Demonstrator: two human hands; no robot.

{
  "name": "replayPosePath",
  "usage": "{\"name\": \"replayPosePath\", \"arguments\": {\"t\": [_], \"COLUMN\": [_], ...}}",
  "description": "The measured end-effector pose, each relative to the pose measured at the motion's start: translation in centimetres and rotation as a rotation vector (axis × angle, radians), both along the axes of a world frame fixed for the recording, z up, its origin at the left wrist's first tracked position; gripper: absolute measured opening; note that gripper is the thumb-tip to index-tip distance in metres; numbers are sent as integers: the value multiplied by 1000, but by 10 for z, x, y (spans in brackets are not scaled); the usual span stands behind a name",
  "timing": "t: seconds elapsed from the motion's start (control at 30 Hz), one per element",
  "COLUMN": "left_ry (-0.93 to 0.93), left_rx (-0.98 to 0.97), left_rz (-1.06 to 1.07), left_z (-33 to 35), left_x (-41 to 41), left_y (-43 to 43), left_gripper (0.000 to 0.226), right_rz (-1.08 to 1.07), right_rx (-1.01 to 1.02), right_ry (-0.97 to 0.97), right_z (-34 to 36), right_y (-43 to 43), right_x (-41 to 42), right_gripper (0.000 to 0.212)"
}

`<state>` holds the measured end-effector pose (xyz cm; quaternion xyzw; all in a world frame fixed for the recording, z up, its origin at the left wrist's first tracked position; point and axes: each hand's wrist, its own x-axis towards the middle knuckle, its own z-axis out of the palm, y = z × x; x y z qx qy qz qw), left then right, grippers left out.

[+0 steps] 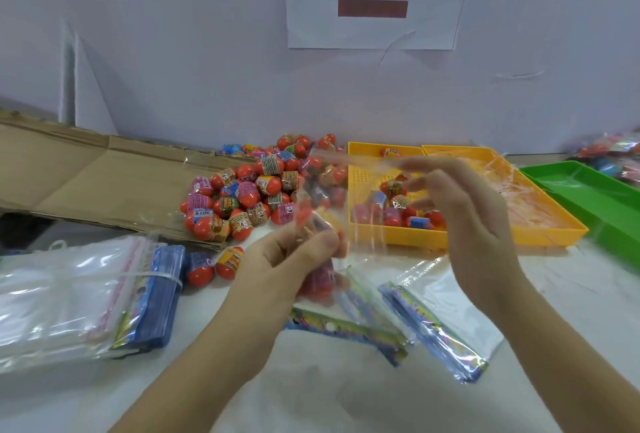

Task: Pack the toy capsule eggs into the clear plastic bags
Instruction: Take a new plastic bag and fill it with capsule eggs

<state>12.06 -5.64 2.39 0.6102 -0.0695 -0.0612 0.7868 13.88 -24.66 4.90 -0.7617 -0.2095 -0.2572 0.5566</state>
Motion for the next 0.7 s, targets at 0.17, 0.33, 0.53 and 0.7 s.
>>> {"name": "replayPosePath", "arguments": {"t": [0.17, 0.33, 0.53, 0.7], "left_ry": [15, 103, 85, 54], "left_rx": [-27, -98, -140, -64], "left_rz": [231, 265, 230, 223], "left_z": [4, -1, -3, -4], "left_x": [13, 18, 22, 21], "left_y": [14, 20, 23, 22], "left_gripper": [23, 18, 38, 33], "right_rz": [-48, -19, -177, -186], "right_rx": [-648, -1164, -1220, -272], "right_ry": [192, 101, 46, 189], "right_z": [-28, -41, -40, -23], "right_y": [20, 68, 87, 67], "right_x": [37, 72, 83, 81], "right_gripper": [26, 55, 30, 32]}}
